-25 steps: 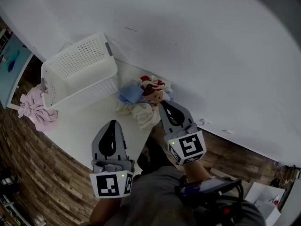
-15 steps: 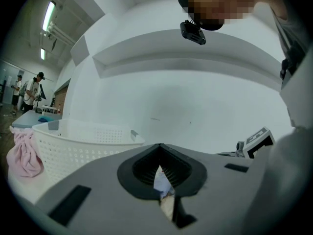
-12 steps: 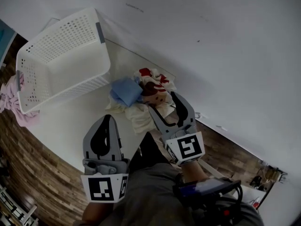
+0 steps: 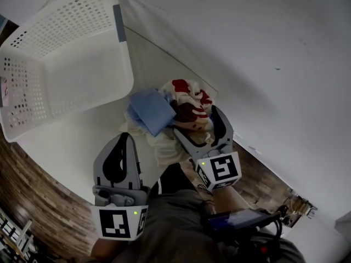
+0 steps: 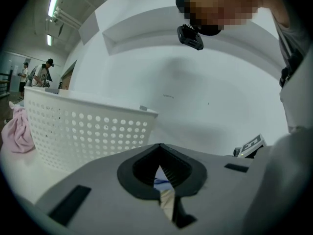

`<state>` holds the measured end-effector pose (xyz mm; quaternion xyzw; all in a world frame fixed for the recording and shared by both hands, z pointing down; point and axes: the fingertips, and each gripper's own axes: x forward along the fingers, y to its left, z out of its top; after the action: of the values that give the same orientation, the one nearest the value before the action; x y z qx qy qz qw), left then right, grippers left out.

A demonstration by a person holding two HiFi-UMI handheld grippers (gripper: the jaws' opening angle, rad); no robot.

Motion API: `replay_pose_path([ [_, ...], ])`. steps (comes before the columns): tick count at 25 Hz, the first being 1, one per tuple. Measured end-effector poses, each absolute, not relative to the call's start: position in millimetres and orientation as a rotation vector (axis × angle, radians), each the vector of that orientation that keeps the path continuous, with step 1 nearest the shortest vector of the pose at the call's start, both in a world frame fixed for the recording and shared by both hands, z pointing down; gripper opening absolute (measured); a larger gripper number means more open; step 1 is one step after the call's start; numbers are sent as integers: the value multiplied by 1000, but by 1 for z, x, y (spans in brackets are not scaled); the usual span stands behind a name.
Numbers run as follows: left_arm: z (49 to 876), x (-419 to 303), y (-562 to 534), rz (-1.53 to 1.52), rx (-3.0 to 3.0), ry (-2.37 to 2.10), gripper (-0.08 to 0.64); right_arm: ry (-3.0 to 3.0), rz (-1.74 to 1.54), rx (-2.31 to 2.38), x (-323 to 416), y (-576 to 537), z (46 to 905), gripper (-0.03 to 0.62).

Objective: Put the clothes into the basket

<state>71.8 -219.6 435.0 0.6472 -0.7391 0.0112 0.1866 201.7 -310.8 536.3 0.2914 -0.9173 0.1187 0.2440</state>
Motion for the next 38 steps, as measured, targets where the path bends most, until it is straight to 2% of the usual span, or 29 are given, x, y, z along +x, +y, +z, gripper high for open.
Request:
replay_pose_path([
  [15, 455, 62, -212, 46, 1715, -2099, 8, -2475, 404, 679, 185, -313, 571, 490],
  [29, 443, 70, -202, 38, 1694, -2150, 8, -2481, 388, 634, 187, -304, 573, 220],
  [38, 417, 70, -176, 19, 1696, -2207, 8, -2526, 350, 661, 185, -285, 549, 167],
])
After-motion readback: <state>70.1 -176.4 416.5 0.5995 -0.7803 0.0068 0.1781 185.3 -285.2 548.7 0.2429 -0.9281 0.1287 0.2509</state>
